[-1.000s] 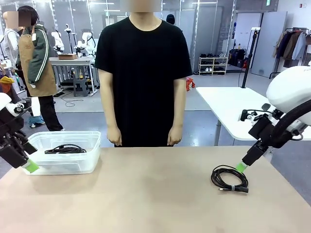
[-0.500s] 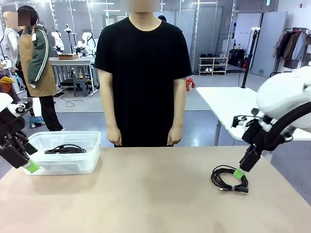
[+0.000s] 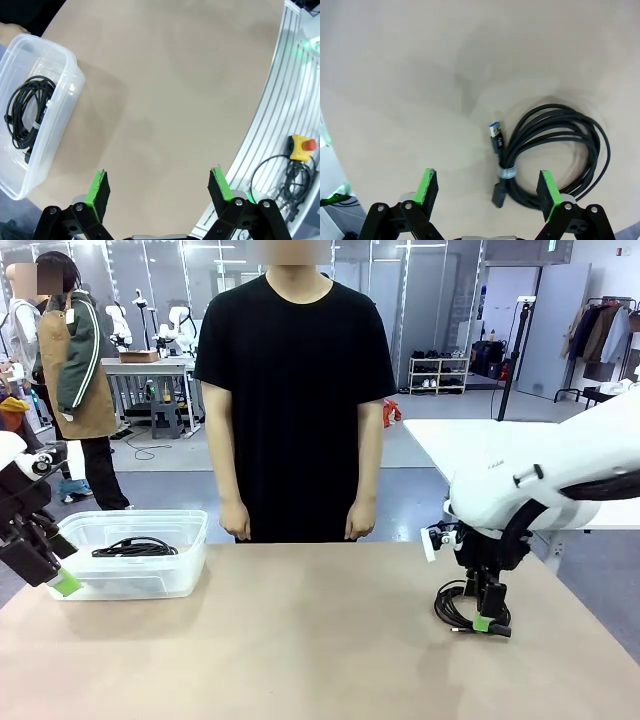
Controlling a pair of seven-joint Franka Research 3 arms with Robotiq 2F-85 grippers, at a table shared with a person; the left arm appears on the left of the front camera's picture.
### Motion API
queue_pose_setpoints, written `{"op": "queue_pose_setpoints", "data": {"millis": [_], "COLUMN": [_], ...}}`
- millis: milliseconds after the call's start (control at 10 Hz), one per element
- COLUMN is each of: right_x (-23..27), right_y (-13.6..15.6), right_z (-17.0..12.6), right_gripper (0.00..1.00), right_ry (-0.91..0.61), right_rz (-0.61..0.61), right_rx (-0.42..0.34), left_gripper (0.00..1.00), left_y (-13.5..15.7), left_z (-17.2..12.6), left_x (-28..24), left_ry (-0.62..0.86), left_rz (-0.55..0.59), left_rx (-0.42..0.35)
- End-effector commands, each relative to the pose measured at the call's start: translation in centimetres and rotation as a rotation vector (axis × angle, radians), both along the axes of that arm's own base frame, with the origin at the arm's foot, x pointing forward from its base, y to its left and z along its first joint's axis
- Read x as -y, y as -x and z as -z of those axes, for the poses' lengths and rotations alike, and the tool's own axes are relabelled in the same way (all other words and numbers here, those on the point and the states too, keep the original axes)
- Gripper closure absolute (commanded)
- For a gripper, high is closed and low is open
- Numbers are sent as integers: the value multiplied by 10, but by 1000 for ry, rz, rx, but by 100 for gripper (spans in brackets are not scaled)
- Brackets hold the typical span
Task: Organize and store the cables.
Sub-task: Place the USB Extension Cable into the Organizing box.
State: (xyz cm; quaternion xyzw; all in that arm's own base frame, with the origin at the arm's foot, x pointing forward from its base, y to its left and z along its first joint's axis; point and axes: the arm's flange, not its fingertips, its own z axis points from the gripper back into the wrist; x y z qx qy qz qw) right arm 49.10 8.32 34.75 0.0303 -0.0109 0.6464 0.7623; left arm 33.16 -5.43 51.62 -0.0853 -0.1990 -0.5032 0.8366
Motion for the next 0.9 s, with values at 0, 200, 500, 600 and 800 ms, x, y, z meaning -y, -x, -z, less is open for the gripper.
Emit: {"op": "queue_pose_setpoints", "data": {"millis": [0,200,500,600,800], "right_x": [7,9,13,15,16], "right_y": [-11,-13,-15,-15,-15], "right_z": [13,30,44,47,49], "right_gripper": [0,0,0,0,56], "right_ry": [-6,40,50,57,73], "right_rz": [-27,-32,-25,-24,-30], "right_rx": [30,32,12,9,36], "left_gripper": [0,0,0,0,0], "left_y": [-2,-2,-2,-2,-2], "left_z": [-4,-4,-4,-4,-4], "left_x": [1,1,1,1,1], "left_ry": [-5,-5,-5,-5,-5], "left_rz": [-12,-12,-12,-12,-12], "left_rx": [-12,-12,-12,-12,-12]}}
